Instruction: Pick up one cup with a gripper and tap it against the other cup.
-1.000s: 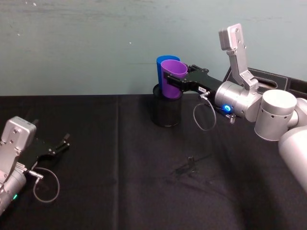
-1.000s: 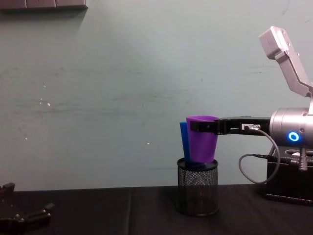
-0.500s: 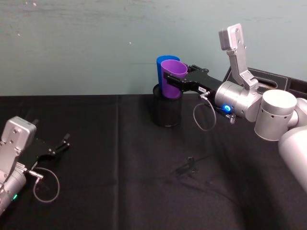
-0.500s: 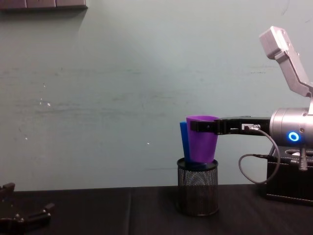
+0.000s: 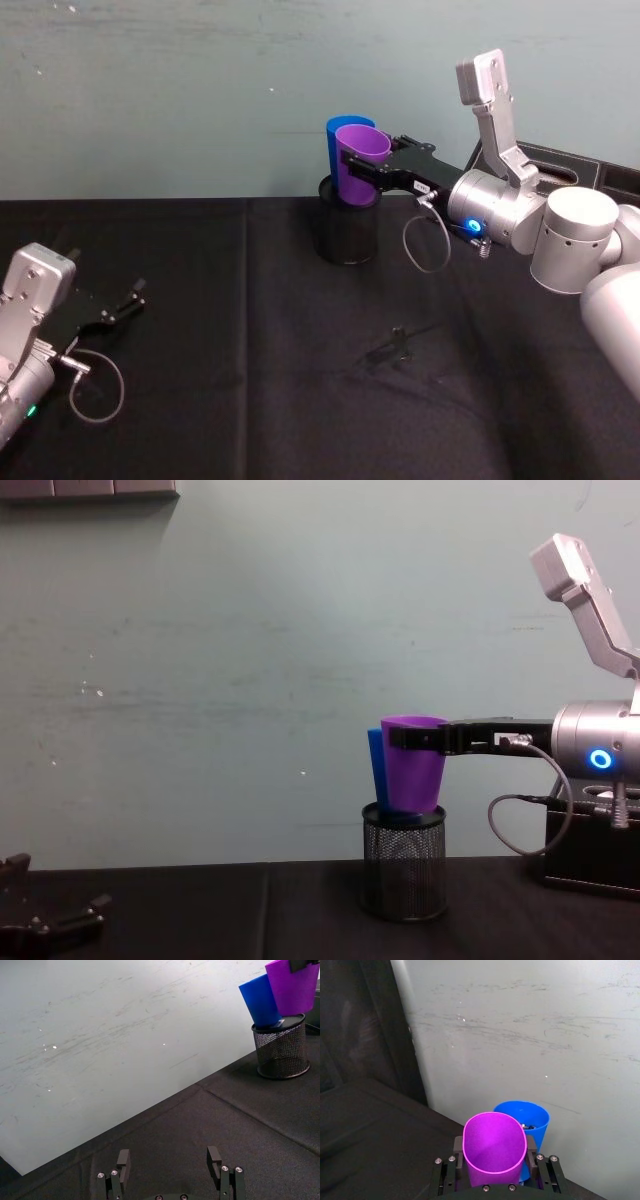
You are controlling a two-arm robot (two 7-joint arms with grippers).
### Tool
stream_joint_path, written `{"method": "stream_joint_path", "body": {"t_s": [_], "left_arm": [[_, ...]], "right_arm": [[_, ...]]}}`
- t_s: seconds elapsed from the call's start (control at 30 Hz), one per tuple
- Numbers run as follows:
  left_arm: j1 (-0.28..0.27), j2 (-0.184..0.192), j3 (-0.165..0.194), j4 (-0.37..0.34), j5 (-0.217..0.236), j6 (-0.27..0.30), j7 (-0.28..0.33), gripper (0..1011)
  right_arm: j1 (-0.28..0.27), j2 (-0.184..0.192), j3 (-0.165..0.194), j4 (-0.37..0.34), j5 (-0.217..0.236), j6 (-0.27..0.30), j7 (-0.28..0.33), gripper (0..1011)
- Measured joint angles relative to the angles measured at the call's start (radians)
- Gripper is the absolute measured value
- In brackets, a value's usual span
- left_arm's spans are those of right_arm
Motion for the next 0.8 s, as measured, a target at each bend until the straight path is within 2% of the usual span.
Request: {"method": "stream_joint_path", "body": {"t_s": [0.8], "left_arm": [[0.0,0.0,0.0,0.0,0.0,0.0,0.0,1000]], "right_arm": [[-0.003,0.001,0.001,-0.004,0.002,0.0,0.006,707]]}}
